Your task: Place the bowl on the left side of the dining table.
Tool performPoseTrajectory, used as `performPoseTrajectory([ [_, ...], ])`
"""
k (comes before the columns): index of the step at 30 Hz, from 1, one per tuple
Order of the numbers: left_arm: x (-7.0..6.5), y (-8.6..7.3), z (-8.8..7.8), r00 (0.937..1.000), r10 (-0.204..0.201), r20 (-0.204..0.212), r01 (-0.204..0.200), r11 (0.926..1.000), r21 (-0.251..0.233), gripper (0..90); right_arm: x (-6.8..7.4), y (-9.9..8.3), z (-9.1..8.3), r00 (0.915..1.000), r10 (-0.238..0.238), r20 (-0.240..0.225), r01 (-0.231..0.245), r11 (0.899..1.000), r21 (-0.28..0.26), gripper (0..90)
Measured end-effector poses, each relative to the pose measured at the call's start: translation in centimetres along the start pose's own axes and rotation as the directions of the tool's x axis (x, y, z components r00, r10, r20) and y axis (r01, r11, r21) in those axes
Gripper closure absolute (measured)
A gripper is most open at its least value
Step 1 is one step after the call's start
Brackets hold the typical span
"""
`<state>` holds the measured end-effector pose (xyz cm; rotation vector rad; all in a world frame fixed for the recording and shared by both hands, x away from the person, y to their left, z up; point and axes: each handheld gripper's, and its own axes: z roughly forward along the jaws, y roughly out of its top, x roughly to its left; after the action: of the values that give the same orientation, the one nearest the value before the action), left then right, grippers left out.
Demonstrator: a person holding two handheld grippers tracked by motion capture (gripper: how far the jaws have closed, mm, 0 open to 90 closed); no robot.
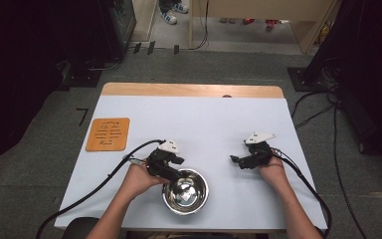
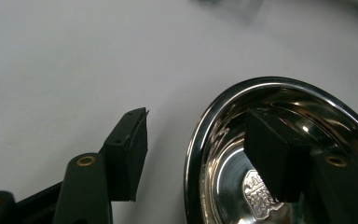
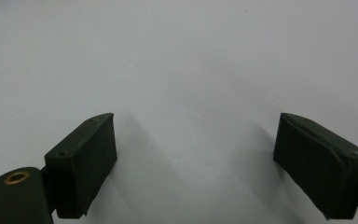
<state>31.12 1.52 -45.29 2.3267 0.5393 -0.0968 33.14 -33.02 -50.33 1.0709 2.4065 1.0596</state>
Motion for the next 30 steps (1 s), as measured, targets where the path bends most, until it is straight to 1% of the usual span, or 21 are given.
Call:
performPoseTrajectory([
  [2, -0.1, -0.1, 0.2, 1.0000, 0.004, 0.002, -0.004, 1.0000, 0.007, 41.5, 0.0, 0.0, 0.0, 1.0000, 0.000, 0.000, 0.000, 1.000, 0.000, 12.6],
  [4, 0.0, -0.1, 0.3, 0.9998, 0.004, 0.019, -0.005, 0.9998, 0.020, 44.7, 0.0, 0.0, 0.0, 1.0000, 0.000, 0.000, 0.000, 1.000, 0.000, 12.6],
  [7, 0.0, -0.2, 0.4, 0.9996, 0.003, 0.029, -0.004, 0.9996, 0.027, 49.1, 0.0, 0.0, 0.0, 1.0000, 0.000, 0.000, 0.000, 1.000, 0.000, 12.6],
  [8, 0.0, -0.2, 0.6, 0.9990, -0.001, 0.044, 0.000, 0.9992, 0.041, 49.6, 0.0, 0.0, 0.0, 1.0000, 0.000, 0.000, 0.000, 1.000, 0.000, 12.6],
  [10, -0.1, -0.3, 0.8, 0.9987, 0.002, 0.050, -0.005, 0.9988, 0.049, 52.1, 0.0, 0.0, 0.0, 1.0000, 0.000, 0.000, 0.000, 1.000, 0.000, 12.6],
  [13, -0.1, -0.3, 1.0, 0.9987, 0.003, 0.051, -0.006, 0.9980, 0.062, 54.1, 0.0, 0.0, 0.0, 1.0000, 0.000, 0.000, 0.000, 1.000, 0.000, 12.6],
  [15, 0.0, -0.3, 1.3, 0.9985, 0.005, 0.055, -0.009, 0.9967, 0.080, 55.9, 0.0, 0.0, 0.0, 1.0000, 0.001, 0.000, -0.001, 1.000, -0.001, 12.6],
  [17, -0.1, -0.4, 1.4, 0.9984, -0.002, 0.056, -0.003, 0.9964, 0.085, 57.2, 0.0, 0.0, 0.0, 1.0000, 0.001, 0.001, -0.001, 1.000, -0.001, 12.6],
  [19, -0.1, -0.4, 1.5, 0.9983, 0.003, 0.058, -0.009, 0.9960, 0.089, 61.1, 0.0, 0.0, 0.0, 1.0000, 0.001, 0.000, -0.001, 1.000, 0.000, 12.6],
  [24, 0.0, -0.4, 1.6, 0.9986, 0.004, 0.053, -0.009, 0.9954, 0.096, 66.4, 0.0, 0.0, 0.0, 1.0000, 0.001, 0.000, -0.001, 1.000, 0.000, 12.6],
  [27, 0.2, -0.3, 1.8, 0.9983, -0.006, 0.058, -0.001, 0.9938, 0.111, 67.2, 0.0, 0.0, 0.0, 1.0000, 0.001, 0.000, -0.001, 1.000, 0.000, 12.6],
  [30, 0.1, -0.2, 1.8, 0.9986, -0.003, 0.053, -0.003, 0.9922, 0.125, 68.1, 0.0, 0.0, 0.0, 1.0000, 0.001, 0.000, -0.001, 1.000, 0.000, 12.6],
])
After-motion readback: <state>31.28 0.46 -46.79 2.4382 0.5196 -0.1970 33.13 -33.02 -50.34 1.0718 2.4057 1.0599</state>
